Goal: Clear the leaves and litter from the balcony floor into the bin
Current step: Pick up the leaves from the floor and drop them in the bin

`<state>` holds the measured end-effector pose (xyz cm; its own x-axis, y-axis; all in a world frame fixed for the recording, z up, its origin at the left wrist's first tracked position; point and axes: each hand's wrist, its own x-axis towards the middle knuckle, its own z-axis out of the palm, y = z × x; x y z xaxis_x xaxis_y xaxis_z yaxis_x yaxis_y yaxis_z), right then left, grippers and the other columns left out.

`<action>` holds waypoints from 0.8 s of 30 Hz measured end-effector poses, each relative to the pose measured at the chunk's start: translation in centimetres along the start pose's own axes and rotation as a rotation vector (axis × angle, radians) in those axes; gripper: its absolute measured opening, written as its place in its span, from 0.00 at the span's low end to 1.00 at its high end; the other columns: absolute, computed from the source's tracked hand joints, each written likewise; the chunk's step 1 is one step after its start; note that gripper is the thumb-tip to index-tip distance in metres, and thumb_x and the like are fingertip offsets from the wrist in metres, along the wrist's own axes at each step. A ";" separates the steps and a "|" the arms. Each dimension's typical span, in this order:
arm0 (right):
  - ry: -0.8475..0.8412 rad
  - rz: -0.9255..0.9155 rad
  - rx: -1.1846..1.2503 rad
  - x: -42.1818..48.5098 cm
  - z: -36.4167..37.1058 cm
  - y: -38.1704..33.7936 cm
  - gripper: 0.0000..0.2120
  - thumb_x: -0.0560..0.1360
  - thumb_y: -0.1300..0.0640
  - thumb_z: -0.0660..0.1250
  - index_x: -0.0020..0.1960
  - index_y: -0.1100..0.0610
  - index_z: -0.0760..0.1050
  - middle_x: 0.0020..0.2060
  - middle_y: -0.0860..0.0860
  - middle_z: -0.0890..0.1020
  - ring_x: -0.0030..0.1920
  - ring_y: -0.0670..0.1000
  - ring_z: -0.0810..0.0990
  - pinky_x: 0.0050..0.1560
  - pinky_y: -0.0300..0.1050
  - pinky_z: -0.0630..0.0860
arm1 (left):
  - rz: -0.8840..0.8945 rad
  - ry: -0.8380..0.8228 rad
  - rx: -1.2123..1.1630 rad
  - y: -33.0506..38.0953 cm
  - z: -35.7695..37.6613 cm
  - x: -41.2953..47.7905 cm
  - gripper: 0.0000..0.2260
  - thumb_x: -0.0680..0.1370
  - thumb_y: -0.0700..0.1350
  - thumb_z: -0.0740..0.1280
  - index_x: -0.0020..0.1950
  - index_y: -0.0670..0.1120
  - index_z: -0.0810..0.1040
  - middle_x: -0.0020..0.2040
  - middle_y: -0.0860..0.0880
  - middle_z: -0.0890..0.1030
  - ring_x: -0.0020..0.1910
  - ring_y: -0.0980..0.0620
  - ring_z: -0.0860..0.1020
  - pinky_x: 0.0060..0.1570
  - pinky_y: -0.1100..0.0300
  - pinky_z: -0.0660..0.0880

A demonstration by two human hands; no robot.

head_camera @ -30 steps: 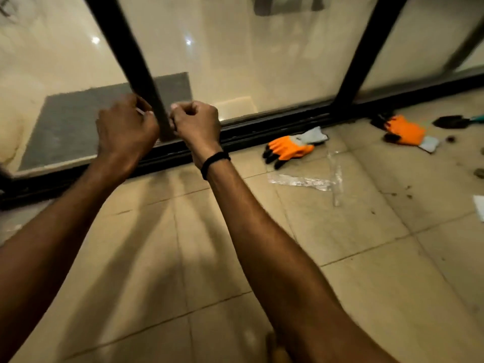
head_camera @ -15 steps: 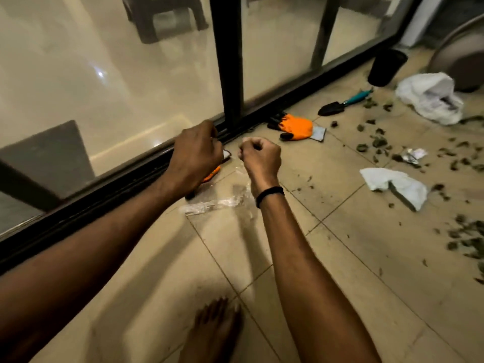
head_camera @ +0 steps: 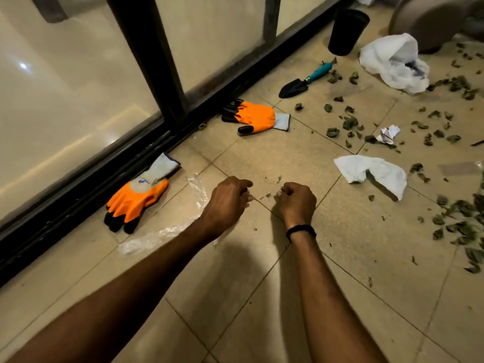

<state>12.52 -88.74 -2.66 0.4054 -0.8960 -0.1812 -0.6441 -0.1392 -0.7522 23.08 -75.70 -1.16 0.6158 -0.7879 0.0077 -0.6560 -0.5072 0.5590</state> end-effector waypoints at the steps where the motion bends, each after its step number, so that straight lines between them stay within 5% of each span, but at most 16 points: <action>1: 0.015 -0.011 -0.020 0.3 0.5 0.7 0.06 0.75 0.68 0.68 0.42 0.63 0.82 0.42 0.57 0.85 0.35 0.39 0.79 0.36 0.26 0.68 | -0.003 -0.011 -0.012 -0.6 0.8 0.3 0.15 0.81 0.42 0.68 0.67 0.43 0.79 0.56 0.45 0.82 0.54 0.49 0.79 0.47 0.67 0.64; 3: 0.046 -0.051 -0.035 1.0 1.6 1.9 0.12 0.76 0.69 0.68 0.38 0.55 0.77 0.39 0.55 0.81 0.29 0.33 0.74 0.32 0.20 0.63 | -0.001 -0.033 -0.027 -1.5 2.3 1.0 0.15 0.80 0.45 0.69 0.66 0.44 0.80 0.56 0.45 0.82 0.56 0.47 0.78 0.49 0.63 0.65; 6: 0.083 -0.094 -0.084 1.7 2.3 2.6 0.04 0.74 0.66 0.72 0.48 0.61 0.84 0.44 0.55 0.81 0.38 0.37 0.74 0.40 0.16 0.61 | 0.052 -0.054 -0.029 -2.2 4.3 1.6 0.16 0.78 0.47 0.71 0.65 0.44 0.81 0.52 0.45 0.82 0.54 0.46 0.77 0.49 0.59 0.67; 10: 0.135 -0.189 -0.145 2.5 2.7 3.0 0.03 0.75 0.61 0.72 0.48 0.57 0.84 0.45 0.52 0.80 0.48 0.52 0.77 0.46 0.32 0.63 | 0.056 -0.001 -0.115 -1.5 5.9 2.4 0.16 0.77 0.43 0.73 0.64 0.45 0.81 0.50 0.50 0.75 0.51 0.55 0.70 0.46 0.73 0.65; 13: 0.141 -0.226 -0.131 3.4 2.5 3.0 0.02 0.76 0.60 0.70 0.46 0.55 0.82 0.45 0.51 0.79 0.48 0.52 0.76 0.47 0.37 0.65 | 0.111 0.034 -0.159 -0.8 6.5 3.1 0.11 0.78 0.39 0.72 0.59 0.43 0.83 0.49 0.47 0.77 0.50 0.54 0.73 0.48 0.65 0.73; 15: 0.139 -0.248 -0.097 3.9 2.1 2.8 0.03 0.76 0.61 0.69 0.47 0.56 0.82 0.46 0.51 0.80 0.48 0.50 0.76 0.47 0.33 0.66 | 0.058 0.028 -0.187 -0.3 6.6 3.2 0.06 0.80 0.41 0.68 0.54 0.45 0.83 0.51 0.47 0.78 0.52 0.50 0.75 0.52 0.54 0.75; 19: 0.032 -0.291 -0.113 5.0 1.4 1.9 0.07 0.77 0.66 0.67 0.53 0.61 0.82 0.49 0.53 0.80 0.44 0.37 0.76 0.46 0.19 0.64 | 0.035 0.039 -0.175 -0.3 7.3 3.5 0.05 0.81 0.41 0.63 0.51 0.48 0.78 0.51 0.52 0.75 0.52 0.53 0.71 0.50 0.60 0.69; 24: -0.001 -0.330 -0.121 5.8 3.1 1.8 0.06 0.74 0.68 0.70 0.49 0.62 0.84 0.45 0.54 0.80 0.44 0.44 0.80 0.45 0.37 0.78 | -0.069 0.181 -0.334 -1.6 5.8 4.1 0.05 0.82 0.38 0.64 0.53 0.46 0.78 0.47 0.55 0.80 0.46 0.59 0.77 0.45 0.69 0.71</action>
<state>15.70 -92.89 -7.02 0.6055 -0.7937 0.0584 -0.5503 -0.4705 -0.6897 24.06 -80.17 -6.84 0.7404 -0.6661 0.0900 -0.4501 -0.3919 0.8024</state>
